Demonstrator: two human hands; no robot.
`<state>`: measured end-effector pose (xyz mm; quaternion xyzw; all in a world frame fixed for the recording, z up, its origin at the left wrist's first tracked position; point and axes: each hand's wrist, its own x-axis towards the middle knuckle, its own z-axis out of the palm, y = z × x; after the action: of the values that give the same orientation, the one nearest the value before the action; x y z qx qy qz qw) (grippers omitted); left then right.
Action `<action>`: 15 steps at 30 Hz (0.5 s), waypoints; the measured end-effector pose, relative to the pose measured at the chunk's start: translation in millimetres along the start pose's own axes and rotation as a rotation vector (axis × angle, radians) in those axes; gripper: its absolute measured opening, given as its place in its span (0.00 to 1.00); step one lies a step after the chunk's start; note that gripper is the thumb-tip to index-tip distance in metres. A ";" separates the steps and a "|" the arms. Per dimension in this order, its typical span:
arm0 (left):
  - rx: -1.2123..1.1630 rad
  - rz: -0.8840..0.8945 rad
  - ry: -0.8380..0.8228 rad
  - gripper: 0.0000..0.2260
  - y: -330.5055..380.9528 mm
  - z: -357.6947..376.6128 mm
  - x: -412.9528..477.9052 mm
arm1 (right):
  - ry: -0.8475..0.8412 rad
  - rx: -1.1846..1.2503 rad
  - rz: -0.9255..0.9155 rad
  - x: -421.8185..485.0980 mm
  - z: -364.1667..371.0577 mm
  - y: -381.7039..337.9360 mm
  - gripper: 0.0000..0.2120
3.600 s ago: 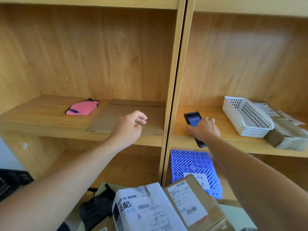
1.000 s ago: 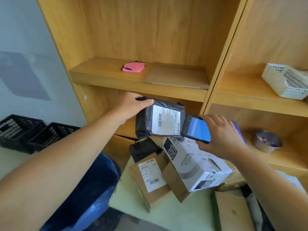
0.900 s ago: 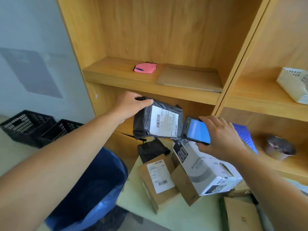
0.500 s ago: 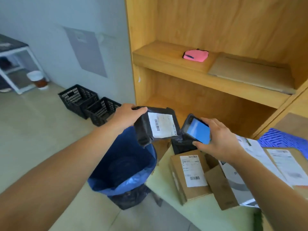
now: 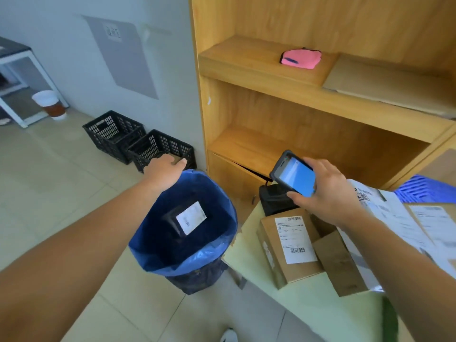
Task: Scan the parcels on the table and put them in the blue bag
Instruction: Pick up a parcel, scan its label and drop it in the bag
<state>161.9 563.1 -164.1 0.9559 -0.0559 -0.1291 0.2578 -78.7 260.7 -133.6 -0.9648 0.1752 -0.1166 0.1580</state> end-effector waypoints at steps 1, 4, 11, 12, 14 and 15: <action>-0.011 0.022 -0.029 0.31 10.0 6.4 -1.5 | 0.029 -0.002 0.021 -3.1 -6.9 5.8 0.44; -0.024 0.167 -0.107 0.21 57.4 30.2 -16.5 | 0.092 -0.011 0.091 -19.2 -32.3 26.8 0.44; -0.111 0.527 -0.332 0.27 215.3 100.3 -79.5 | 0.165 -0.102 0.290 -82.5 -91.2 104.4 0.44; -0.116 0.569 -0.357 0.26 236.9 109.4 -90.9 | 0.164 -0.118 0.337 -94.0 -98.2 117.8 0.44; -0.116 0.614 -0.407 0.27 273.6 130.5 -112.4 | 0.168 -0.141 0.422 -118.7 -109.8 146.1 0.44; -0.114 0.619 -0.443 0.27 286.8 142.6 -120.8 | 0.172 -0.149 0.451 -130.1 -114.2 158.1 0.44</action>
<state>-4.9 268.9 -111.2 0.8269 -0.3888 -0.2515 0.3192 -276.9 138.8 -104.9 -0.8967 0.4071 -0.1466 0.0930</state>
